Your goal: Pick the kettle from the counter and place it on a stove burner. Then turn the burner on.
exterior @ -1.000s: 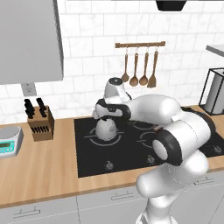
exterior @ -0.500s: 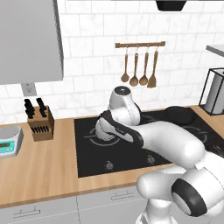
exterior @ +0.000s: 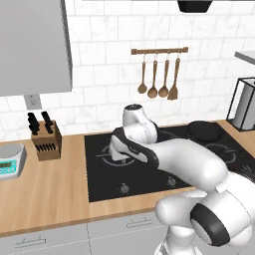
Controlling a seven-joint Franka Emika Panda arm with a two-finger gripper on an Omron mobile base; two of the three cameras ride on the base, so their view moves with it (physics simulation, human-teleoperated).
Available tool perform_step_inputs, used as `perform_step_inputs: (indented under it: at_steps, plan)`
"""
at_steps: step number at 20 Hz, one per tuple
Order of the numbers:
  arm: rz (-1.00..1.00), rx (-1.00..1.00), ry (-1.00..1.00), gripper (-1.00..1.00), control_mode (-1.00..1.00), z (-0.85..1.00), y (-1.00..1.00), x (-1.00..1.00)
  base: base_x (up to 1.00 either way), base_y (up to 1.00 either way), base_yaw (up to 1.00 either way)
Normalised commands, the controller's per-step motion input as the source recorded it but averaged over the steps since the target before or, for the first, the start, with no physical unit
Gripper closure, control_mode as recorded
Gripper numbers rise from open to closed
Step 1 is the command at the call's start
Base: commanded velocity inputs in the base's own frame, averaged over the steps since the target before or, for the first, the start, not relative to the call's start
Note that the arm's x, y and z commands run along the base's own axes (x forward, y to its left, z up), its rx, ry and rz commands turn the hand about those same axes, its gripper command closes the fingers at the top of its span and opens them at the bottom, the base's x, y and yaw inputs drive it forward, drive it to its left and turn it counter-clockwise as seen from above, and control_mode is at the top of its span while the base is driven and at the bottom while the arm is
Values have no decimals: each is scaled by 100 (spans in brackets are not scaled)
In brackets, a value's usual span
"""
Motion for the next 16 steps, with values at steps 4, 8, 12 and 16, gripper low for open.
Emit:
perform_step_inputs:
  at_steps: [4,8,12,16]
  plan:
    - [-25,-10,54,-100,-100,-46,-1,12,0,0,0]
    - [-12,0,21,-100,-100,-76,-3,-1,0,0,0]
    - [-6,0,1,-100,-100,-73,1,-6,0,0,0]
    - [0,0,-7,-100,-100,-31,5,-31,0,0,0]
